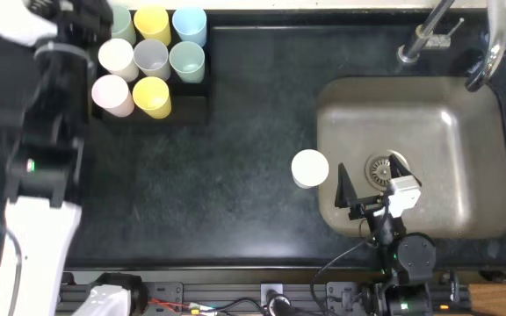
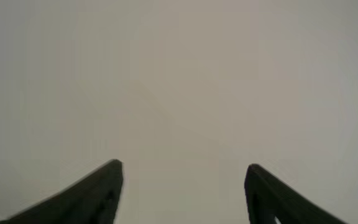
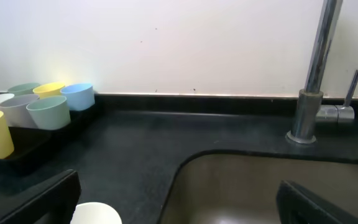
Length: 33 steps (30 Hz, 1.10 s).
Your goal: Store Cups
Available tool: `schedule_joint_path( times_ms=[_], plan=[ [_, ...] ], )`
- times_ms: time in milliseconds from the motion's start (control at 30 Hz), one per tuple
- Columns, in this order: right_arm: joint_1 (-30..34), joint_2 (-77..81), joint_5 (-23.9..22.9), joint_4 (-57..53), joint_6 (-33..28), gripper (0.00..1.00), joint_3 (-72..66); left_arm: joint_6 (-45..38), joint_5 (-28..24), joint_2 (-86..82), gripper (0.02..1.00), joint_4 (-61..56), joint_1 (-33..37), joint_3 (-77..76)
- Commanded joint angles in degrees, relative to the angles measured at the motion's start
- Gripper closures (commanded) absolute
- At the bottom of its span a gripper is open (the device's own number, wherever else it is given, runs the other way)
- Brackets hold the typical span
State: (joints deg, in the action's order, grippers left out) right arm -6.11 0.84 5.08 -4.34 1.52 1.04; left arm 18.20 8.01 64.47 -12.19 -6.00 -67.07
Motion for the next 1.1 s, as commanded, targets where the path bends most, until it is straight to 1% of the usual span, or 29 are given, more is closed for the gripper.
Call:
schedule_joint_path(
  times_ms=[33,67,100,200,333,767,900,1100],
  plan=[
    [-0.35,-0.63,-0.44,0.31,0.17,0.003,-0.76,-25.92,-12.52,-6.82,0.161,-6.01,2.45,12.35],
    [-0.35,-0.63,-0.44,0.31,0.15,0.003,-0.76,-26.12,-14.16,-9.14,0.075,-7.21,3.3,15.63],
    [-0.35,-0.63,-0.44,0.28,0.17,0.003,-0.76,-26.1,-15.23,-11.54,0.018,-7.72,4.07,18.84],
    [-0.35,-0.63,-0.44,0.28,0.17,0.007,-0.76,-26.08,-17.49,-18.25,0.018,-9.73,4.96,27.8],
    [-0.35,-0.63,-0.44,0.28,0.17,0.003,-0.76,-25.88,-17.57,-27.71,0.018,-13.53,5.05,39.78],
    [-0.35,-0.63,-0.44,0.31,0.17,0.003,-0.76,-25.83,-16.98,-56.19,0.018,-13.03,5.66,66.45],
    [-0.35,-0.63,-0.44,0.31,0.17,0.001,-0.76,-25.46,-15.78,-62.49,0.018,-2.34,5.66,66.62],
    [-0.35,-0.63,-0.44,0.28,0.17,0.003,-0.76,-25.4,-14.67,-64.32,0.018,6.88,5.66,66.64]
  ],
)
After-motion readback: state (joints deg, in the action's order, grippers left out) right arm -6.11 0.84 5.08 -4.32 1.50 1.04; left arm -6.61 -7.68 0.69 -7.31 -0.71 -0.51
